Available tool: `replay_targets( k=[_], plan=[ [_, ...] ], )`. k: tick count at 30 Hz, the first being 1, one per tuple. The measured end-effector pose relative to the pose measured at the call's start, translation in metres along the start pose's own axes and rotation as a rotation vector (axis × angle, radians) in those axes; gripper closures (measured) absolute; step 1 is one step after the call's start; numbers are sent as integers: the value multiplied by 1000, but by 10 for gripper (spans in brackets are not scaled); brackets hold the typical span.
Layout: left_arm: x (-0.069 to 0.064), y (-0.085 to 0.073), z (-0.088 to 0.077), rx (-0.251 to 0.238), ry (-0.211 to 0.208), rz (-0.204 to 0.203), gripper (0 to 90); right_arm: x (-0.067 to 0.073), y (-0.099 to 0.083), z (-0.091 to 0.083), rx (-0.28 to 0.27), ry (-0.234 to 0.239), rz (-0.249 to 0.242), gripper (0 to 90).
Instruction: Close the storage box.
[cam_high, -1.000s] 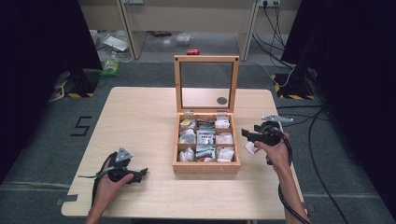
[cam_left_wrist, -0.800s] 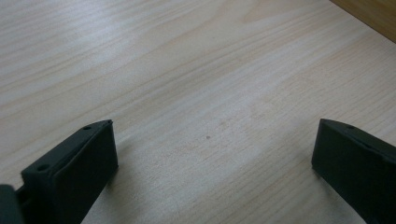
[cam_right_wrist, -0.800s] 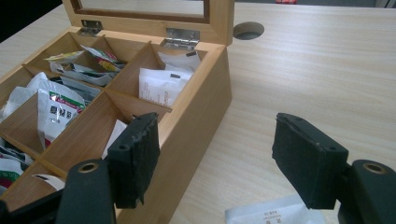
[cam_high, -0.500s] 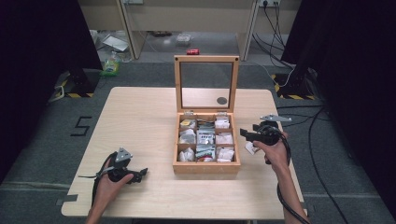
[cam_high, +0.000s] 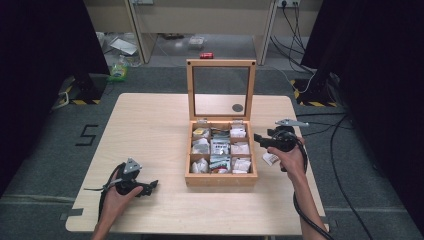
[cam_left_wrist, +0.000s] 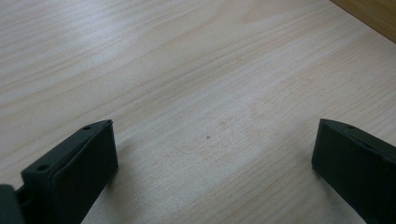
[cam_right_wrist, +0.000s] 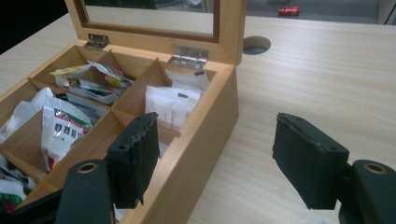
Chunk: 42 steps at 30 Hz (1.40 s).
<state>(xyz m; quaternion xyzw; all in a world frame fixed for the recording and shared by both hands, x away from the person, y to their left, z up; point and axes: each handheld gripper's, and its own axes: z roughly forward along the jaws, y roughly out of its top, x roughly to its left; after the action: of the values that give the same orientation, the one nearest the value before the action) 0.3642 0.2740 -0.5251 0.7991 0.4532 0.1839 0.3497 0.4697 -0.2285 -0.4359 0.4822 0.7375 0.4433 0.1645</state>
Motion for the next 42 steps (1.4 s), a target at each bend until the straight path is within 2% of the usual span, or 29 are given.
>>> replay_targets(
  k=[13,25,36,42],
  plan=[
    [0,0,0,1,0,1,0,-1,15,21,-21,-4,-10,322],
    [0,0,0,1,0,0,0,-4,34,34,-59,7,2,322],
    [0,0,0,2,0,1,0,-4,48,48,-71,12,11,319],
    [0,0,0,1,0,1,0,-9,59,58,-83,-9,12,319]
  ],
)
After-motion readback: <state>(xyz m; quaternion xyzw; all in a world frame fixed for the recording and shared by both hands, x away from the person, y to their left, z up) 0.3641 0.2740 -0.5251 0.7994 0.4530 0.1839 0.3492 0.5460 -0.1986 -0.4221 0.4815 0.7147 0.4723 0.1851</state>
